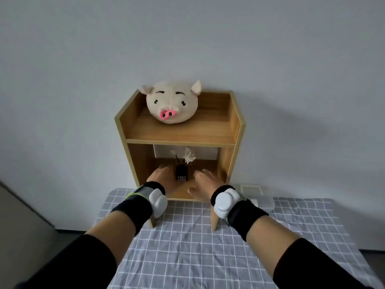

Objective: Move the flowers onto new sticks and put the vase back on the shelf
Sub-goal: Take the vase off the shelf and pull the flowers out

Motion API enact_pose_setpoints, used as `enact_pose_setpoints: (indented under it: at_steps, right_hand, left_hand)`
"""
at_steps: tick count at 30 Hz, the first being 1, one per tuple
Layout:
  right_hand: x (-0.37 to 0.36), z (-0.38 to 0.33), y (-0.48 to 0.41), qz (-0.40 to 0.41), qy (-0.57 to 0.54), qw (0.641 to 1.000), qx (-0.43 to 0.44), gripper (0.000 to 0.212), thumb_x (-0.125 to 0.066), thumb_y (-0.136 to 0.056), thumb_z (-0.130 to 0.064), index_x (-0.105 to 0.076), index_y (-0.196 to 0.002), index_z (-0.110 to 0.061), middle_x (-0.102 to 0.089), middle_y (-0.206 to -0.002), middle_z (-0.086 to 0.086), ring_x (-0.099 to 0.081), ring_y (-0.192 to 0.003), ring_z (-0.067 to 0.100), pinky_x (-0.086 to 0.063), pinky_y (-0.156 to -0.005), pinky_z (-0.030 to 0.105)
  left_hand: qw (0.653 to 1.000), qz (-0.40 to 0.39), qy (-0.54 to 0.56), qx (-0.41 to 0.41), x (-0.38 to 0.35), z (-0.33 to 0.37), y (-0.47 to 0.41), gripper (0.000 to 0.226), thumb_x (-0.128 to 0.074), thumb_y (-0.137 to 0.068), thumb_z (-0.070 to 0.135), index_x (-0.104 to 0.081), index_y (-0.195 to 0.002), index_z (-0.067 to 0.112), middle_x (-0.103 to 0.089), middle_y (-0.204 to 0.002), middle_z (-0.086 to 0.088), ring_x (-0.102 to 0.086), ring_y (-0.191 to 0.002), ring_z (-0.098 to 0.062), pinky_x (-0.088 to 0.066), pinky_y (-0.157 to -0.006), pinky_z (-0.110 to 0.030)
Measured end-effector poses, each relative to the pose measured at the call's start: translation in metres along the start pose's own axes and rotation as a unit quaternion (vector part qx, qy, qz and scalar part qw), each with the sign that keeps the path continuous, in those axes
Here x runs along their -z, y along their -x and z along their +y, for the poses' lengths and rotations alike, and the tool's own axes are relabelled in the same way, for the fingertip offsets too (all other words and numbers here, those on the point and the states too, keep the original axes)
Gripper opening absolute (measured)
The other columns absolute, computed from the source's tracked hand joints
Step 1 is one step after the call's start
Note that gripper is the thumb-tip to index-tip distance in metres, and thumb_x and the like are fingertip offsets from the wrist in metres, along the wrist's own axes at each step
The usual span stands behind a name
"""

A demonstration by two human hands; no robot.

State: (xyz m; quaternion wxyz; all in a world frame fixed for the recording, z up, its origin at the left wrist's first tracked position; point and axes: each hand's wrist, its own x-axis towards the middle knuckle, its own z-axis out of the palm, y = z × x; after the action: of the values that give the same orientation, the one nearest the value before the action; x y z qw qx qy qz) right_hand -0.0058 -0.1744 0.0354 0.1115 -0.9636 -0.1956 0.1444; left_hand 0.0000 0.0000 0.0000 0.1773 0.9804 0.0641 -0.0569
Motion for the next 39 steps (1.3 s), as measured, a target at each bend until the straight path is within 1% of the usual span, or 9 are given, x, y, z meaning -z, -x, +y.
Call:
enact_pose_setpoints:
  at_steps: [5, 8, 11, 13, 18, 21, 27, 31, 39]
  right_hand:
    - [-0.012, 0.007, -0.022, 0.013, 0.008, 0.999, -0.031, 0.044, -0.057, -0.096, -0.040, -0.051, -0.127, -0.009, -0.052, -0.139, 0.012, -0.057, -0.120, 0.031, -0.044, -0.088, 0.040]
    - [-0.022, 0.009, -0.032, 0.035, 0.021, 0.999, -0.036, 0.037, -0.055, -0.094, -0.042, -0.053, -0.117, -0.014, -0.055, -0.126, 0.007, -0.057, -0.118, 0.029, -0.037, -0.103, 0.048]
    - [-0.029, 0.012, -0.039, 0.048, 0.018, 0.998, -0.042, 0.035, -0.053, -0.091, -0.043, -0.052, -0.114, -0.017, -0.054, -0.125, 0.006, -0.055, -0.120, 0.030, -0.034, -0.107, 0.050]
    - [-0.033, 0.014, -0.041, 0.054, 0.015, 0.998, -0.040, 0.036, -0.052, -0.090, -0.043, -0.052, -0.115, -0.017, -0.054, -0.124, 0.006, -0.054, -0.119, 0.030, -0.034, -0.107, 0.050]
    - [-0.038, 0.016, -0.037, 0.082, 0.015, 0.996, -0.029, 0.039, -0.054, -0.086, -0.043, -0.054, -0.116, -0.017, -0.054, -0.122, 0.007, -0.056, -0.117, 0.030, -0.036, -0.104, 0.051]
    - [-0.038, 0.015, -0.028, 0.093, 0.008, 0.995, -0.018, 0.037, -0.054, -0.088, -0.040, -0.054, -0.116, -0.016, -0.054, -0.119, 0.008, -0.056, -0.114, 0.030, -0.036, -0.102, 0.050]
    - [-0.041, 0.006, 0.003, 0.106, -0.005, 0.994, -0.002, 0.033, -0.056, -0.092, -0.035, -0.052, -0.114, -0.011, -0.052, -0.122, 0.010, -0.057, -0.106, 0.031, -0.043, -0.074, 0.038]
    - [-0.056, -0.004, 0.034, 0.115, -0.012, 0.993, 0.014, 0.029, -0.056, -0.093, -0.031, -0.053, -0.113, -0.010, -0.055, -0.119, 0.011, -0.059, -0.104, 0.031, -0.052, -0.079, 0.042]
    - [-0.127, 0.015, 0.066, 0.115, -0.013, 0.993, 0.035, 0.033, -0.056, -0.095, -0.032, -0.057, -0.114, -0.006, -0.057, -0.119, 0.013, -0.058, -0.109, 0.029, -0.052, -0.086, 0.040]
  left_hand:
    - [0.999, -0.017, 0.040, 0.003, -0.005, 0.001, -0.024, 0.053, -0.076, -0.077, 0.047, -0.056, -0.118, 0.018, -0.066, -0.107, -0.003, -0.063, -0.092, -0.026, -0.051, -0.073, -0.032]
    - [0.996, -0.010, 0.078, -0.033, -0.013, -0.001, -0.035, 0.043, -0.083, -0.076, 0.034, -0.060, -0.110, 0.023, -0.061, -0.090, 0.006, -0.060, -0.085, -0.021, -0.043, -0.061, -0.024]
    - [0.992, -0.004, 0.123, -0.025, -0.022, -0.004, -0.042, 0.053, -0.086, -0.073, 0.031, -0.056, -0.116, 0.023, -0.056, -0.096, 0.007, -0.056, -0.088, -0.019, -0.042, -0.070, -0.027]
    - [0.990, -0.002, 0.141, -0.023, -0.029, -0.005, -0.044, 0.055, -0.086, -0.074, 0.028, -0.056, -0.120, 0.022, -0.056, -0.098, 0.006, -0.057, -0.090, -0.019, -0.041, -0.072, -0.028]
    - [0.983, 0.031, 0.178, -0.016, -0.035, -0.006, -0.043, 0.040, -0.079, -0.081, 0.024, -0.062, -0.116, 0.019, -0.058, -0.089, 0.006, -0.062, -0.087, -0.023, -0.036, -0.056, -0.022]
    - [0.981, 0.043, 0.187, -0.011, -0.033, -0.005, -0.031, 0.047, -0.081, -0.079, 0.026, -0.060, -0.120, 0.018, -0.060, -0.094, 0.004, -0.057, -0.085, -0.018, -0.040, -0.066, -0.027]
    - [0.984, 0.057, 0.167, -0.024, -0.021, -0.005, 0.014, 0.044, -0.082, -0.078, 0.031, -0.058, -0.111, 0.014, -0.065, -0.104, -0.005, -0.059, -0.090, -0.025, -0.044, -0.073, -0.035]
    - [0.983, 0.055, 0.171, -0.034, -0.024, -0.005, 0.060, 0.044, -0.082, -0.080, 0.030, -0.058, -0.113, 0.012, -0.064, -0.110, -0.008, -0.062, -0.096, -0.029, -0.051, -0.087, -0.045]
    - [0.981, 0.036, 0.186, -0.041, -0.077, -0.018, 0.116, 0.050, -0.082, -0.080, 0.027, -0.059, -0.122, 0.014, -0.067, -0.117, -0.006, -0.065, -0.101, -0.026, -0.052, -0.089, -0.037]
